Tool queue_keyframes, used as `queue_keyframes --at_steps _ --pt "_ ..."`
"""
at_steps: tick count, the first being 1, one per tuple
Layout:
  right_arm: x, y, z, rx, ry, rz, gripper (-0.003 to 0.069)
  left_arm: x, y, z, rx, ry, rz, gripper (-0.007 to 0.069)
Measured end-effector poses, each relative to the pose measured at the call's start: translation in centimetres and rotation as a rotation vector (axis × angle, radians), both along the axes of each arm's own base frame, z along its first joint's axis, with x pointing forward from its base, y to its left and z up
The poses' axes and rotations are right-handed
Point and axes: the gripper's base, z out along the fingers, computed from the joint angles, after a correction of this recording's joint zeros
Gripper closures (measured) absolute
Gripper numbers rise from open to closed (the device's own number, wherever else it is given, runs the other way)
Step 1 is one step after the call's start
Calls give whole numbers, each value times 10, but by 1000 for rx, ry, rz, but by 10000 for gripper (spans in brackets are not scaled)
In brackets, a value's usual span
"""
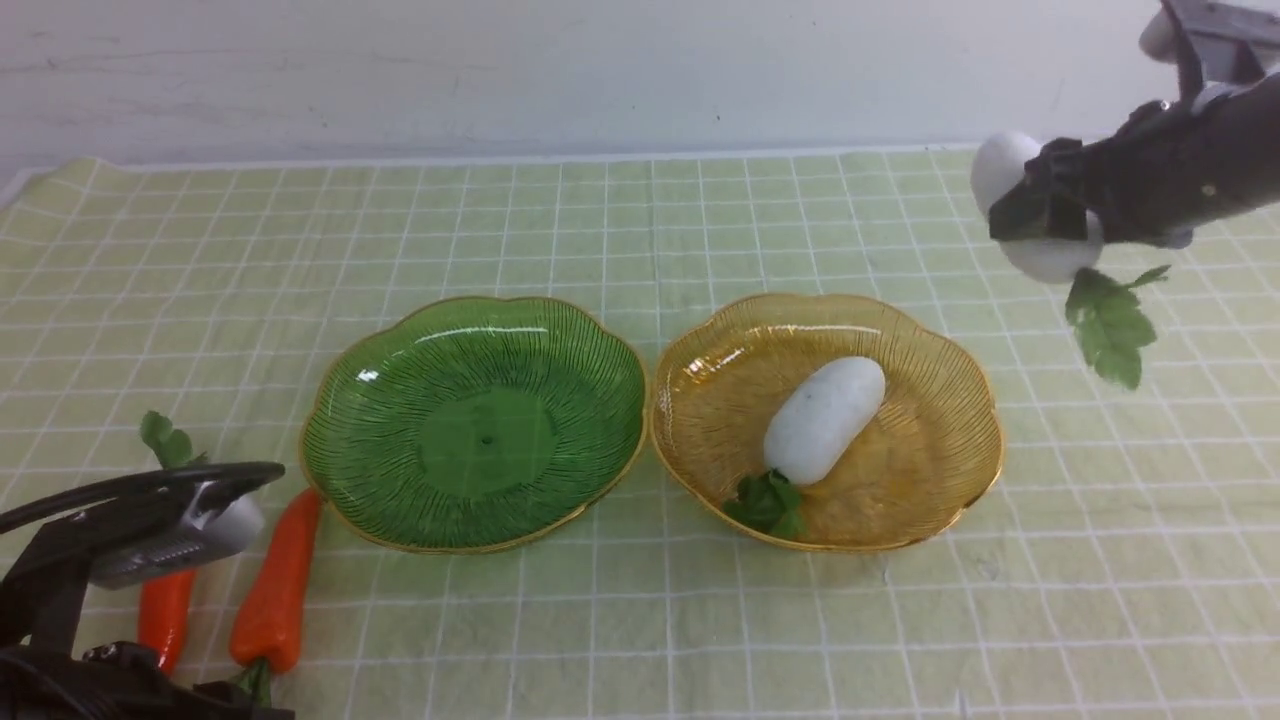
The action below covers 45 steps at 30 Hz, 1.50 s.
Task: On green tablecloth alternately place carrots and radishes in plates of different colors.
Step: 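Place the white radish on the plate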
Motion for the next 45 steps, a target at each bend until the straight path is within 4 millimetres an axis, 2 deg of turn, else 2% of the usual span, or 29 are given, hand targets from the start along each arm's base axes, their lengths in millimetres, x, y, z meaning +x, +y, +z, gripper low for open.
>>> queue_keyframes --at_steps 3,8,12,15,17,19,23,24,27,34,38,40,42,45 --pt "-3 12 -12 22 83 47 209 0 0 0 4 -7 -8 505" --pt "1 38 -45 29 185 102 201 2 2 0 28 -30 -1 502" --pt "5 47 -61 40 224 88 109 2 3 -1 37 -30 -4 498" --pt "7 50 -69 53 256 62 -5 2 4 -1 51 -31 -9 474" --pt "9 49 -65 55 255 65 -22 2 4 -1 54 -31 -10 456" --pt "12 46 -52 68 259 88 -31 3 4 -1 57 -37 -6 416" --pt "22 35 -1 112 253 112 -20 8 9 -1 102 -88 29 324" --pt "25 31 14 109 217 95 3 10 10 1 112 -99 44 303" --pt "23 24 42 64 160 44 102 18 16 12 161 -160 113 263" --pt "-4 12 73 -42 121 -24 344 29 28 33 254 -238 217 260" --pt "-41 7 92 -77 95 -41 495 30 34 33 303 -225 274 260" --pt "-55 5 92 -88 104 -42 545 31 37 32 326 -216 293 260" --pt "-85 4 92 -96 115 -42 615 33 39 30 333 -206 320 260" --pt "-119 2 84 -104 145 -36 659 39 40 27 331 -198 344 260"
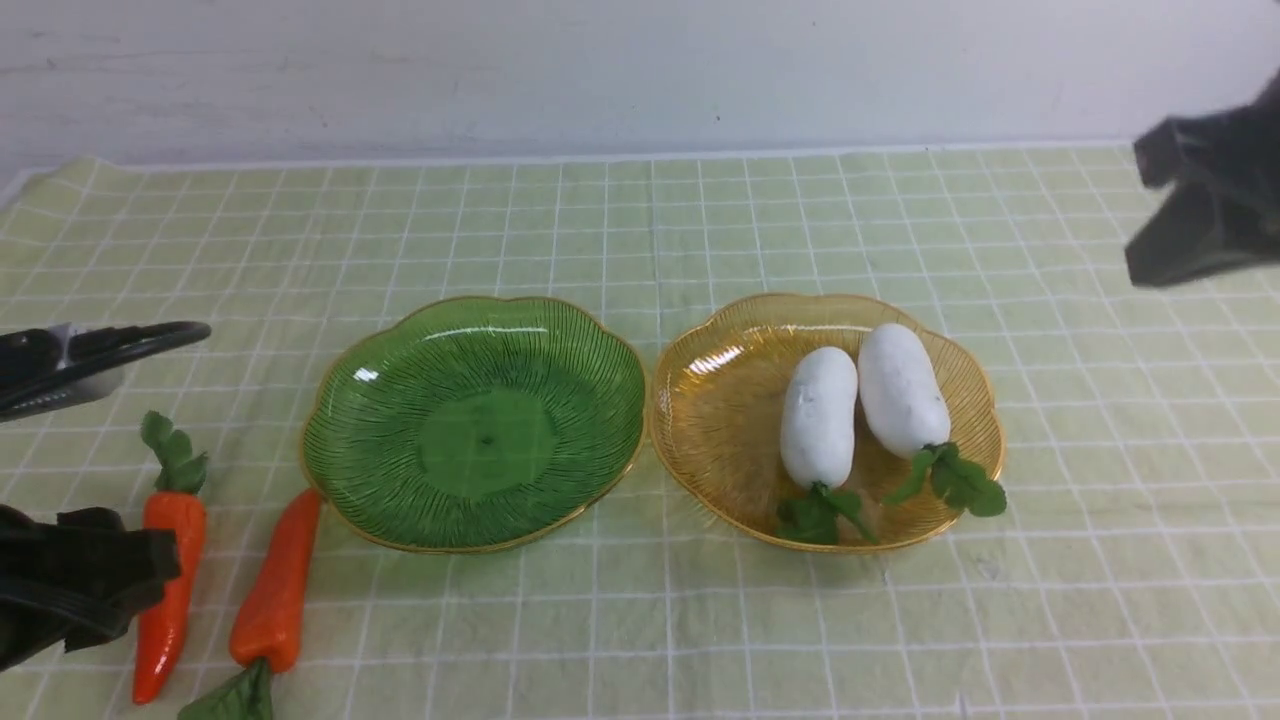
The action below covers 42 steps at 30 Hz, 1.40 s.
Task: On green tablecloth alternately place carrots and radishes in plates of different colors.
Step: 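Pick up the carrot and put it on the nearest plate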
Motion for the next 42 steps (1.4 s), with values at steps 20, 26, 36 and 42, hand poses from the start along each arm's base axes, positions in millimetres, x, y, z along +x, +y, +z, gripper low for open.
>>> queue_keyframes --at_steps 20,26,36,42 --pt "-77 -8 -54 -92 96 52 673 69 -7 -84 -72 229 -21 260" --pt "-77 -8 -54 -92 94 52 673 74 -7 -102 -71 299 -21 260" --pt "-77 -8 -54 -92 92 51 673 69 -7 -102 -68 349 -35 305" --pt "-77 -8 -54 -92 92 51 673 55 -4 -48 -2 323 -85 305"
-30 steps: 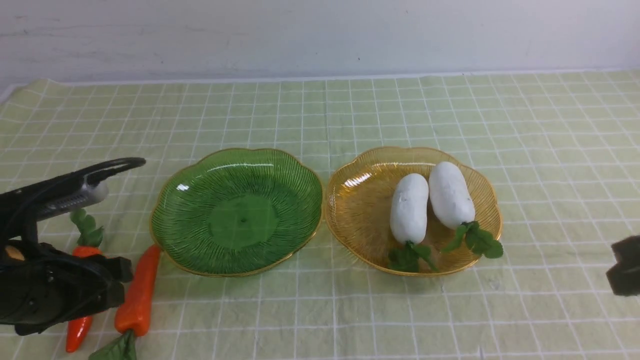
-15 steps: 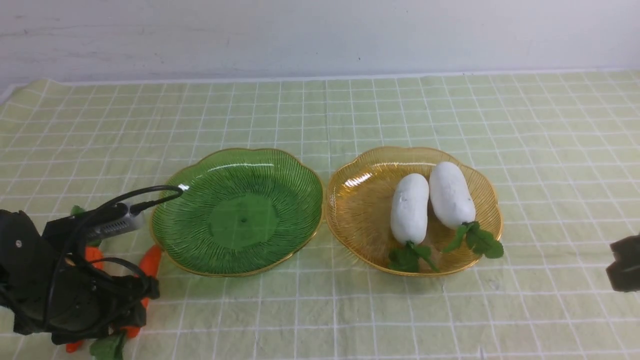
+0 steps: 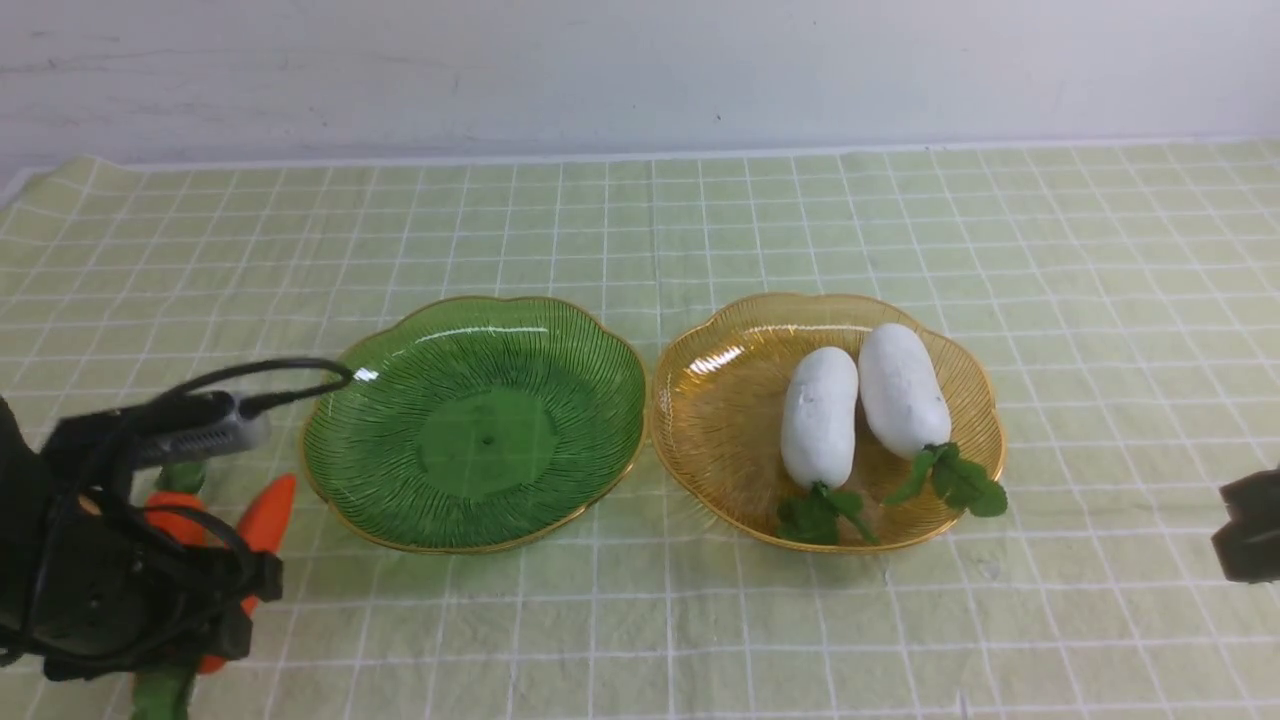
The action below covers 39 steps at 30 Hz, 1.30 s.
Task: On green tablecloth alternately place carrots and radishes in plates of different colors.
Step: 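Pick up the carrot and put it on the nearest plate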
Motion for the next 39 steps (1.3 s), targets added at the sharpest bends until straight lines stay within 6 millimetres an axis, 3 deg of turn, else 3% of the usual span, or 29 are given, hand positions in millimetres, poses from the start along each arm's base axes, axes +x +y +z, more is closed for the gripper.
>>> queue_keyframes --at_steps 2,6,11,12,18,21,26,31,34,37,39 --pt "0 0 0 0 0 0 673 -1 -1 27 -6 -39 -1 305" --pt "1 0 1 1 -17 -5 673 10 -7 61 -89 -124 8 305" --pt "4 0 1 4 -41 -12 673 33 -20 70 -225 -153 -27 305" --pt "4 0 2 4 -46 -13 673 50 -27 67 -311 -139 -35 305" --pt "4 0 2 4 -47 -13 673 93 -39 53 -462 -121 -34 297" --pt "5 0 2 4 -52 -15 673 108 -42 34 -489 -95 -41 227" --pt "5 0 2 4 -55 -16 673 118 -42 10 -483 -54 -63 98" --pt "5 0 2 0 -57 -8 673 123 -41 14 -469 -87 -83 42" --pt "5 0 2 -4 -59 2 673 127 -39 26 -429 -128 -126 61" --pt "5 0 2 -6 -60 8 673 126 -19 54 -289 -147 -212 163" --pt "5 0 2 -6 -59 8 673 118 3 70 -146 -94 -244 278"
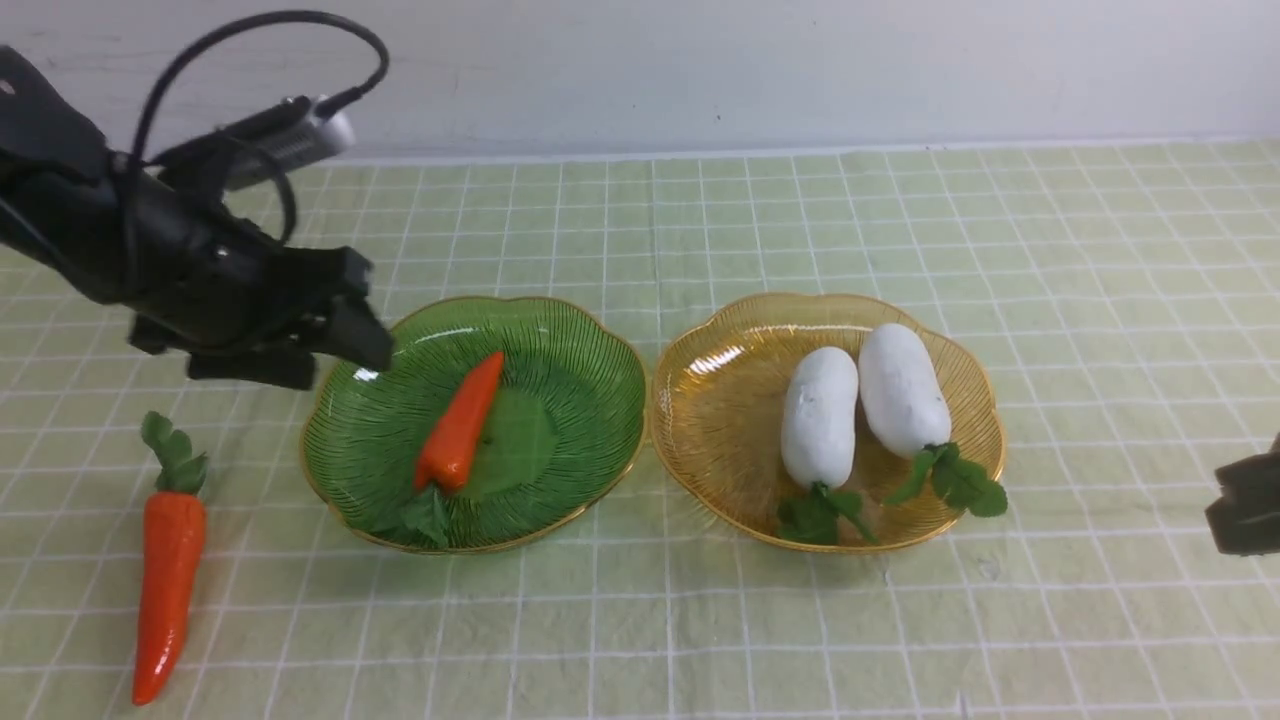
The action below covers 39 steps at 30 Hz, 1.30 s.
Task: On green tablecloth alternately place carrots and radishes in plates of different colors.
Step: 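Pick up the carrot and put it on the nearest plate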
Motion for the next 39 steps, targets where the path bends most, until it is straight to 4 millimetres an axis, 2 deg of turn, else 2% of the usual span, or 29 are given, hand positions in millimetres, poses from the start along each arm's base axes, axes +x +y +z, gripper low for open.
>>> queue_keyframes --at_steps 3,5,7,11,15,20,23,25,26,28,31,35,39 --pt "0 0 0 -1 1 0 673 -14 25 5 116 94 49 436" --pt "0 0 0 -2 2 1 673 -23 40 1 179 145 100 543" --pt "0 0 0 0 2 1 673 -34 50 -12 212 217 167 599" --pt "0 0 0 2 3 1 673 -51 51 -51 196 337 274 629" --pt "0 1 0 8 0 0 673 -49 47 -71 177 317 301 629" --pt "0 1 1 14 -6 -3 673 -44 46 -76 179 275 302 596" --pt "0 2 1 21 -6 -3 673 -41 47 -78 194 259 299 540" --pt "0 2 1 24 -5 -4 673 -38 48 -82 196 248 306 470" --pt "0 2 1 24 -5 -4 673 -37 48 -83 196 249 306 464" --pt "0 2 1 26 -5 -4 673 -31 49 -92 197 238 309 361" --pt "0 2 1 29 -5 -4 673 -25 50 -104 198 233 311 265" --pt "0 2 1 29 -5 -4 673 -19 51 -116 199 238 314 225" --pt "0 2 1 33 -5 -5 673 -16 52 -124 208 230 312 230"
